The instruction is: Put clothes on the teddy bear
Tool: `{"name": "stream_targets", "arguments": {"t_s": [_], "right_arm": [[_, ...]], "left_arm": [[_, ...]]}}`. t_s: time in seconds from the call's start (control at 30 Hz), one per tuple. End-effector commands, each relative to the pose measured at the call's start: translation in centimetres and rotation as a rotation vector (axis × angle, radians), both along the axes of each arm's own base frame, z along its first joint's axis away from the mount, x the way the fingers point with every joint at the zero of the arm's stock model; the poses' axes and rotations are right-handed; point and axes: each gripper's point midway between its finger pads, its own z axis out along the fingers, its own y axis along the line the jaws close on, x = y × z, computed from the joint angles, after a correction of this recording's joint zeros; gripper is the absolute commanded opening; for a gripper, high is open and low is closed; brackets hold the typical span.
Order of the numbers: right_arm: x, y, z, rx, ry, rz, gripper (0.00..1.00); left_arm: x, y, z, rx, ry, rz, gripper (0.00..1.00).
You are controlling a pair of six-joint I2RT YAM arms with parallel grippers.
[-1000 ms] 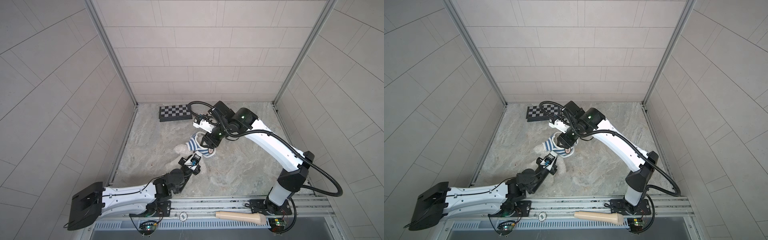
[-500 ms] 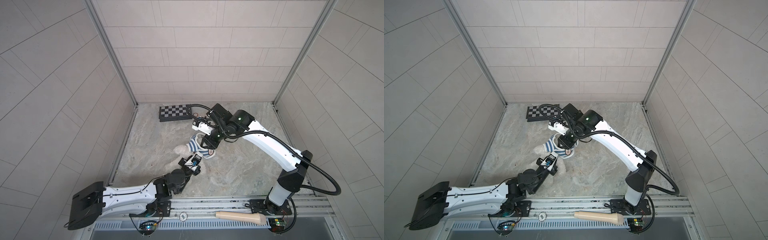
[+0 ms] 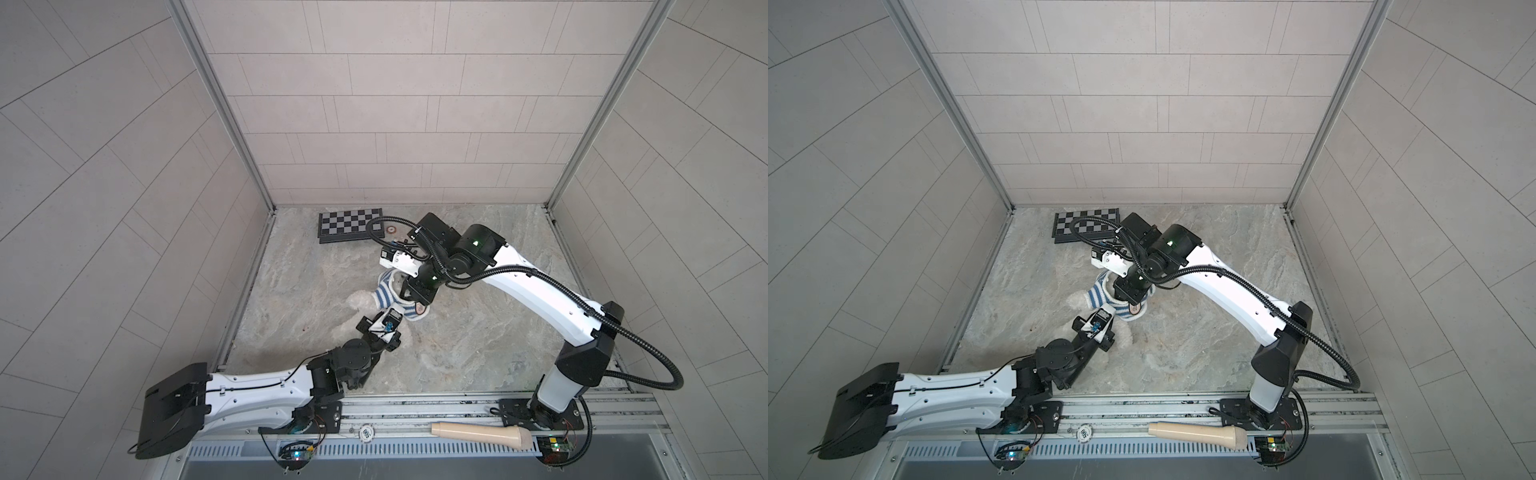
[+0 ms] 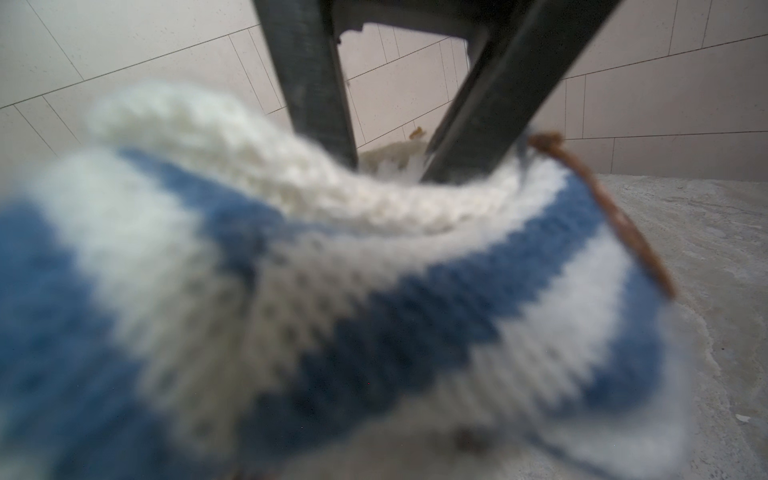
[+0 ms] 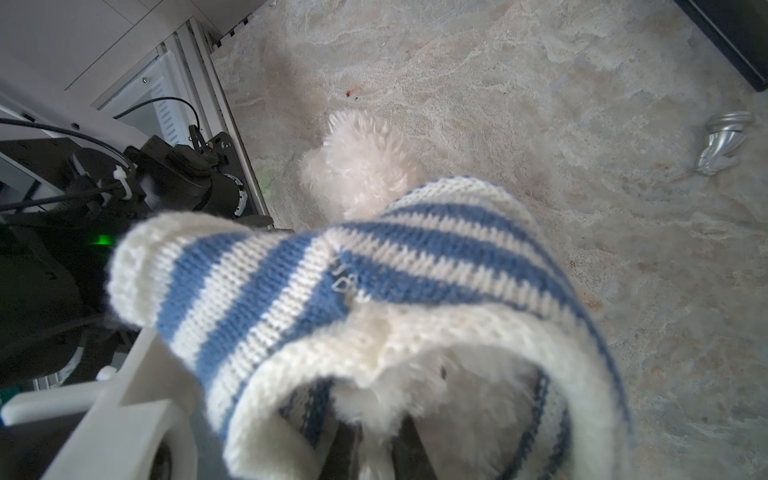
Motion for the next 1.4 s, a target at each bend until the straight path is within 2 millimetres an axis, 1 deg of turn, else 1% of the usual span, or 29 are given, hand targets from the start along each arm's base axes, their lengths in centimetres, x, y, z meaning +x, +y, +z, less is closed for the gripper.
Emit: {"name": "stream_targets", "arguments": {"t_s": [0.0,0.1,0.2,0.23,0.27,0.33,0.5,0.57,0.67,0.77,0.87,0.97,1.07,1.1,1.17,1.27,1.37], "right_arm": [[-3.7,-0.3,-0.4,-0.019,0.084,0.091,0.12],[-3.1,-0.4,0.2,-0.005,0.067,0.06,0.01],[-2.4,-0.5,1.7,0.038,0.002,0.043,0.0],[-2.3,-0.6,2.3,0.052,-0.023,0.041,0.0],[-2.2,-0.7,2.7,0.065,-0.048,0.035,0.0],[-1.8,-1.0,3.7,0.088,-0.098,0.019,0.0],[0.4,-2.2,4.9,0.17,-0.233,-0.08,0.0],[1.3,-2.8,5.1,0.216,-0.265,-0.12,0.0],[2.0,-3.6,5.3,0.254,-0.307,-0.138,0.0],[1.9,-4.3,5.8,0.293,-0.38,-0.114,0.0],[1.9,-5.5,6.3,0.345,-0.442,-0.099,0.0],[1.2,-5.9,7.3,0.426,-0.489,-0.049,0.0],[0.0,-6.0,8.0,0.493,-0.537,0.011,0.0],[-0.3,-6.0,7.9,0.5,-0.547,0.028,0.0],[-0.7,-6.1,7.4,0.498,-0.566,0.063,0.0],[-1.1,-6.1,6.8,0.497,-0.589,0.093,0.0],[-1.2,-6.3,6.3,0.498,-0.627,0.111,0.0]], "left_arm": [[0.3,0.4,3.0,-0.137,-0.034,0.025,0.0],[0.3,0.5,2.9,-0.142,-0.024,0.029,0.0],[0.1,0.3,2.6,-0.155,-0.006,0.012,0.0],[0.0,0.3,2.4,-0.16,0.003,0.003,0.03],[-0.1,0.2,2.1,-0.167,0.015,-0.005,0.09],[-0.3,0.1,1.7,-0.188,0.041,-0.029,0.24],[-1.0,0.1,0.7,-0.28,0.127,-0.091,0.58],[-1.3,0.0,0.4,-0.32,0.169,-0.131,0.74],[-2.2,-0.2,0.8,-0.395,0.234,-0.215,0.85],[-3.2,-0.1,2.0,-0.506,0.304,-0.322,0.86],[-3.6,0.8,3.4,-0.619,0.363,-0.378,0.84],[-3.4,1.7,4.3,-0.724,0.434,-0.384,0.74],[-2.4,2.6,4.7,-0.832,0.512,-0.353,0.6],[-2.2,2.8,5.0,-0.877,0.529,-0.36,0.57],[-2.0,2.9,6.2,-0.956,0.55,-0.403,0.52],[-2.3,2.2,8.0,-0.968,0.568,-0.465,0.5],[-2.8,1.4,9.3,-0.978,0.581,-0.529,0.48]]}}
